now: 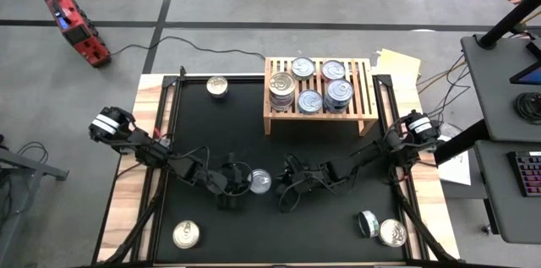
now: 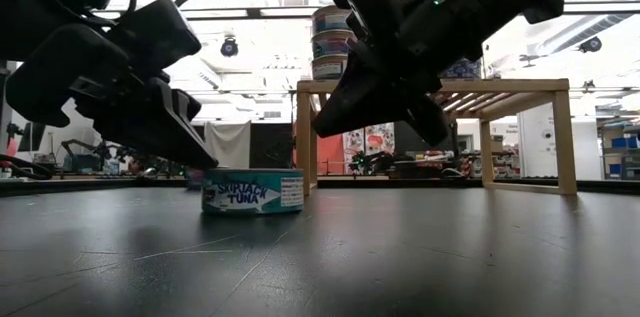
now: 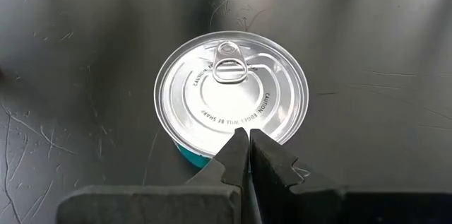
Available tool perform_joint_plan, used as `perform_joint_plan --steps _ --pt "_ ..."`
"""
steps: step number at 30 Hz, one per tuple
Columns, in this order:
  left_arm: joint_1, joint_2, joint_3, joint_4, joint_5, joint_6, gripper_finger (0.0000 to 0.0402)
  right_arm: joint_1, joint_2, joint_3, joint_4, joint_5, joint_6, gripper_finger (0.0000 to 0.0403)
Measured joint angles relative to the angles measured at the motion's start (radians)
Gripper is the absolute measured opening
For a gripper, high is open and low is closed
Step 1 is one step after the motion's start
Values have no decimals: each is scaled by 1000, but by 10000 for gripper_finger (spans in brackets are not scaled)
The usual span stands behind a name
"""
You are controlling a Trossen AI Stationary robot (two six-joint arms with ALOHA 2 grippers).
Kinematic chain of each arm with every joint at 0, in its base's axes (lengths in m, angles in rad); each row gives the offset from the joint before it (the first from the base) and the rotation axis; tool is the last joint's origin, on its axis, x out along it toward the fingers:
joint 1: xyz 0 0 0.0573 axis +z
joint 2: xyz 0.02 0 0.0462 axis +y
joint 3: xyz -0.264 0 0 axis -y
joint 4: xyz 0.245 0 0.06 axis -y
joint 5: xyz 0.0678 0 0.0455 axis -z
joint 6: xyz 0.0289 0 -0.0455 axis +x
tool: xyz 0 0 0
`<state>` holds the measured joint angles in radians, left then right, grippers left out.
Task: Stack canned seafood by type on shelf
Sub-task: Put the green blue tuna can on the shelf
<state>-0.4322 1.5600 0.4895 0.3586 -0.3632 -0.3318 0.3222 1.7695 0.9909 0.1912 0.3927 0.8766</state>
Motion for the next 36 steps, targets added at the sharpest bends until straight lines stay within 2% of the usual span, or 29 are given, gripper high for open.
perform_joint_plan --steps 8,11,15,20,24,29,36 --pt "-1 1 -19 17 4 -17 0 0 0 0 1 0 -18 13" --pt "-1 1 -19 16 4 -16 0 0 0 0 3 0 -20 25" --pt "-1 1 -19 14 5 -16 0 0 0 0 -3 1 -20 74" --pt "-4 2 -19 10 5 -17 0 -9 0 0 -4 1 -8 160" --pt "-6 2 -20 7 8 -17 0 -23 0 0 1 2 65 214" --pt "-6 8 -27 -19 17 -18 0 -23 39 1 42 1 92 253" --pt "-6 7 -25 0 14 -19 0 -20 120 66 134 -3 -101 281"
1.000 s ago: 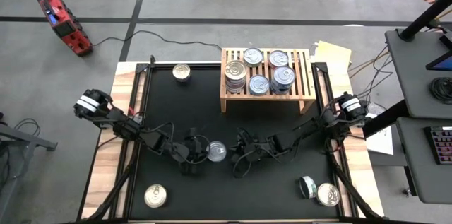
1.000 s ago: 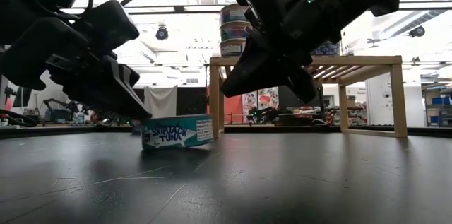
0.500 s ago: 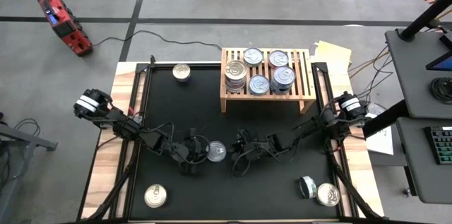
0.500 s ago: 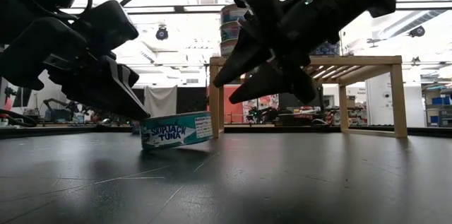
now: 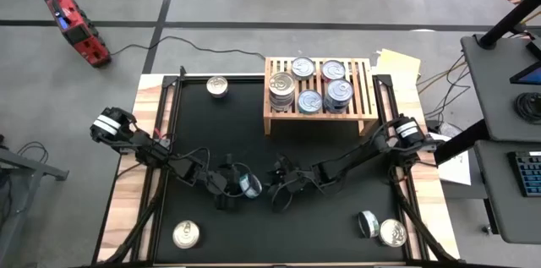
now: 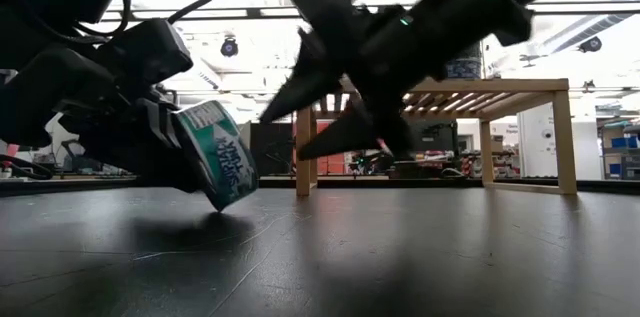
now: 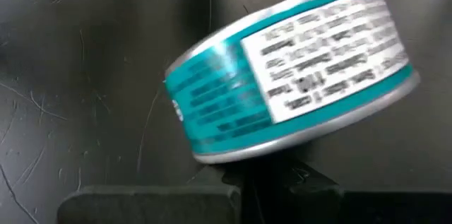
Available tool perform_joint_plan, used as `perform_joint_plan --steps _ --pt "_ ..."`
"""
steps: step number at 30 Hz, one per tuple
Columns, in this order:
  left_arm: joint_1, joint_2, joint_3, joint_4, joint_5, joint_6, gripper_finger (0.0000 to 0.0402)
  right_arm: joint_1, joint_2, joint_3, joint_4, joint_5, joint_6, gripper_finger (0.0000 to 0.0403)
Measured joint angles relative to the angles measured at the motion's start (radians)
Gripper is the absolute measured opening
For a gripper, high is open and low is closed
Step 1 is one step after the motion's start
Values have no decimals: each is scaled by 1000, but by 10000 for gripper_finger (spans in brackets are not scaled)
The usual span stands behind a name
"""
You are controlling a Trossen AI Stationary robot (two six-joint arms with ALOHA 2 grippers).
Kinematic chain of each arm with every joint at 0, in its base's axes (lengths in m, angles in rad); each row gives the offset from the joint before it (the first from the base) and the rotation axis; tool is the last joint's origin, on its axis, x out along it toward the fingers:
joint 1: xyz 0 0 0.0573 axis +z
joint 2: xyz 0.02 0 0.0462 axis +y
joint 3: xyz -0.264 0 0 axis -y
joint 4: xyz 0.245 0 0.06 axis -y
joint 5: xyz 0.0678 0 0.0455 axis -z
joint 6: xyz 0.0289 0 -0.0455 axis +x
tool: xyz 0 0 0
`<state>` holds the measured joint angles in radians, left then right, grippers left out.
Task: Stack canned seafood by type on shelf
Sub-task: Put the green blue tuna can on the shelf
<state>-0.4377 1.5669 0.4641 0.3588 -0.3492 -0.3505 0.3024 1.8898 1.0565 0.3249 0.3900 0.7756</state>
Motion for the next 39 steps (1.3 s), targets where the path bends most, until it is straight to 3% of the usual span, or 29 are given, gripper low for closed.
perform_joint_plan --steps 5,10,21,31,39 --pt "-1 0 2 26 1 -3 0 17 43 91 -67 -8 -132 296" --pt "-4 0 3 73 1 -8 0 26 48 180 -238 -1 -166 309" --pt "-7 2 12 163 28 -70 0 76 49 221 -272 93 -126 296" --pt "-8 3 13 178 116 -107 0 77 51 219 -321 76 15 277" --pt "-8 3 13 217 131 -75 0 77 51 220 -324 71 42 294"
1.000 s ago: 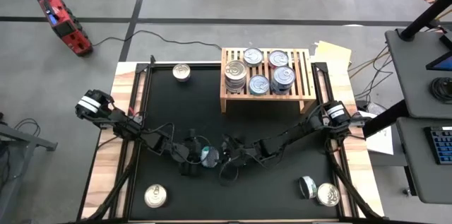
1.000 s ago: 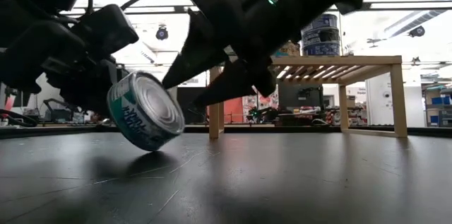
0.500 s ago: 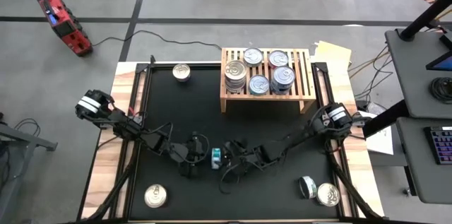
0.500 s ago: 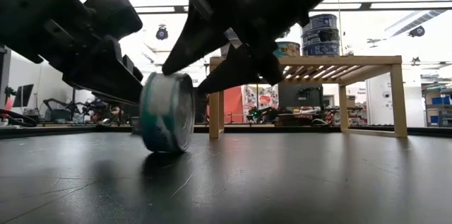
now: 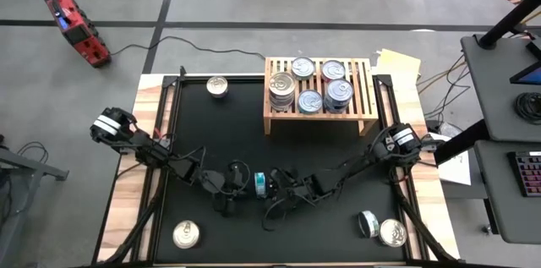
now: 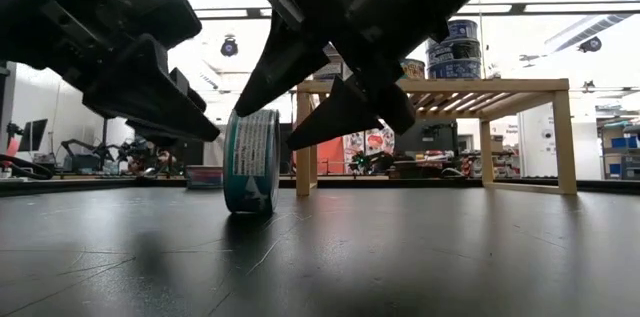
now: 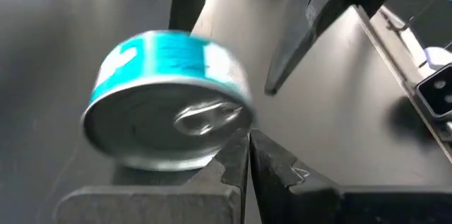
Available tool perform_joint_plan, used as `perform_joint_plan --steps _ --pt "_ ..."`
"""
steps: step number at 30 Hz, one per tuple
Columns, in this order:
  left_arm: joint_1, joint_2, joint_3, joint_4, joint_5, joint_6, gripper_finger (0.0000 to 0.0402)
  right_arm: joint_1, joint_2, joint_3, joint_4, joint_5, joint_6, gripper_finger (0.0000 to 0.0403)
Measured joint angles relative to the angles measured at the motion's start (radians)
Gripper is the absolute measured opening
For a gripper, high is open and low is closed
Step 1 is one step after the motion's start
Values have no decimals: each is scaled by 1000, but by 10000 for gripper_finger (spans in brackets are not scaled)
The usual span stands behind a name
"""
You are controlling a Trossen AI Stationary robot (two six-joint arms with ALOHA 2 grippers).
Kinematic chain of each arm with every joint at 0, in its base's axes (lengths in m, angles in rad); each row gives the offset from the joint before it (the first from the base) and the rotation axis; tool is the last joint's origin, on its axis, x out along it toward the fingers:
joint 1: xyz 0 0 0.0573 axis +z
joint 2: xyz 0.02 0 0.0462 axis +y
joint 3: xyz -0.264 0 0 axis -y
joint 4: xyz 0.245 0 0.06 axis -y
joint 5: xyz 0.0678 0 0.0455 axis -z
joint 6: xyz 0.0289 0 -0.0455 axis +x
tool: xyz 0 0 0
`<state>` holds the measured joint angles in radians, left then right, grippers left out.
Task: Stack canned seafood by type on shelf
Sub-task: Put the green blue tuna can on the shelf
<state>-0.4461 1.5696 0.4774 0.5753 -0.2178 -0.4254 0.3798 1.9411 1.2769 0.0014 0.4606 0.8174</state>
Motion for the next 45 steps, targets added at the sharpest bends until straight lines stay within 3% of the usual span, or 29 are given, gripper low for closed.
perform_joint_plan --steps 6,11,24,26,30,32,38,45 --pt "0 0 0 42 -5 50 0 0 0 23 3 -14 1 329" --pt "1 0 0 42 -70 85 0 -5 0 27 -10 -14 2 348" --pt "1 -42 -2 -112 -111 145 0 -53 0 35 -104 114 63 333" --pt "2 -68 -2 -193 -168 148 0 -66 0 58 -127 146 81 335" --pt "4 -108 -2 -387 -418 156 0 -93 0 100 -186 217 90 338" --pt "5 -124 -3 -440 -466 165 0 -107 0 109 -190 221 90 336" --pt "5 -136 -5 -433 -410 241 0 -127 14 117 -185 224 134 327" --pt "24 -113 -5 -293 -368 381 0 -128 86 210 -274 221 169 329"
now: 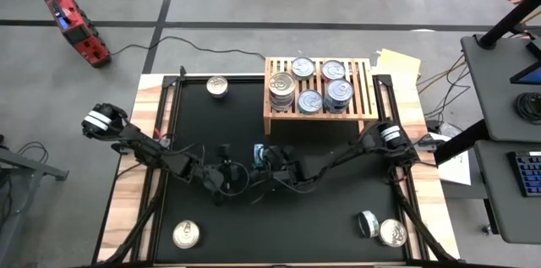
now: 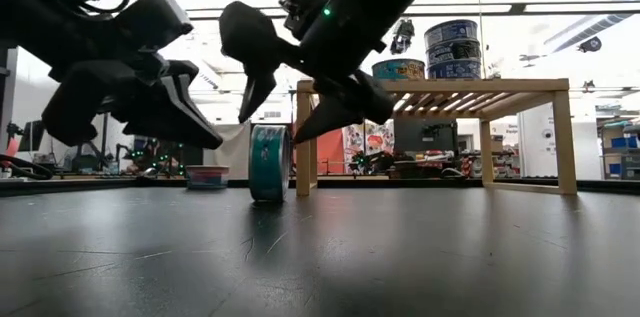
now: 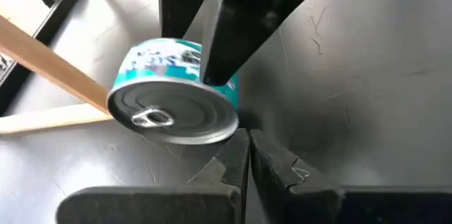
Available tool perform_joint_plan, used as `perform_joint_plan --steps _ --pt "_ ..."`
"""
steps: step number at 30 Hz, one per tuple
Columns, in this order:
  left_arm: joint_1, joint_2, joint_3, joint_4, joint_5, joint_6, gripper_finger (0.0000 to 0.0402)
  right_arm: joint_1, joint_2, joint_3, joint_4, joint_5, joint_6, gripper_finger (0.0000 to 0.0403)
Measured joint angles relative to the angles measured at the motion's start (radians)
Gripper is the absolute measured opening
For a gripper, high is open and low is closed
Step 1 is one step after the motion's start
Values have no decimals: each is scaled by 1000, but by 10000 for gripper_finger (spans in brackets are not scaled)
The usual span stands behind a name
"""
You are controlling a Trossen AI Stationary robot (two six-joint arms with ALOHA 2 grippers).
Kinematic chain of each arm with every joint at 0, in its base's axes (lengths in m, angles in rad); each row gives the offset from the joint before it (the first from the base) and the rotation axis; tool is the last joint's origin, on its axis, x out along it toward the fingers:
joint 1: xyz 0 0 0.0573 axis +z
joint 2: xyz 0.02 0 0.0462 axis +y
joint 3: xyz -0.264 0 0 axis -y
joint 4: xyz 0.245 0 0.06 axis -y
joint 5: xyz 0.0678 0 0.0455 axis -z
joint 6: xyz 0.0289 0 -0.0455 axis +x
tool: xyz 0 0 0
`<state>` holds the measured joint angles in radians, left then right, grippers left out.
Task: Stack canned seafood by type on shelf
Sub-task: Put the green blue tuna can on the shelf
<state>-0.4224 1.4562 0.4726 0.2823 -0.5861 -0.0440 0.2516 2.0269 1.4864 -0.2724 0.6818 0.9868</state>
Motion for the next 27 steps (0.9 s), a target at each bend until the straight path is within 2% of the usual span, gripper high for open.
perform_joint_plan --steps 3,7,10,14,22,27 --pt "19 0 0 3 0 6 0 -2 7 33 -79 6 40 327" --pt "44 12 -3 17 2 9 0 -3 7 35 -94 28 51 319" --pt "64 31 -3 57 40 22 0 -6 7 36 -92 28 51 314" --pt "86 67 -3 133 142 52 0 -6 7 37 -90 25 53 308" --pt "93 140 22 251 177 88 0 5 7 37 -90 17 53 310" --pt "93 200 57 256 186 88 0 5 7 37 -103 15 19 312"
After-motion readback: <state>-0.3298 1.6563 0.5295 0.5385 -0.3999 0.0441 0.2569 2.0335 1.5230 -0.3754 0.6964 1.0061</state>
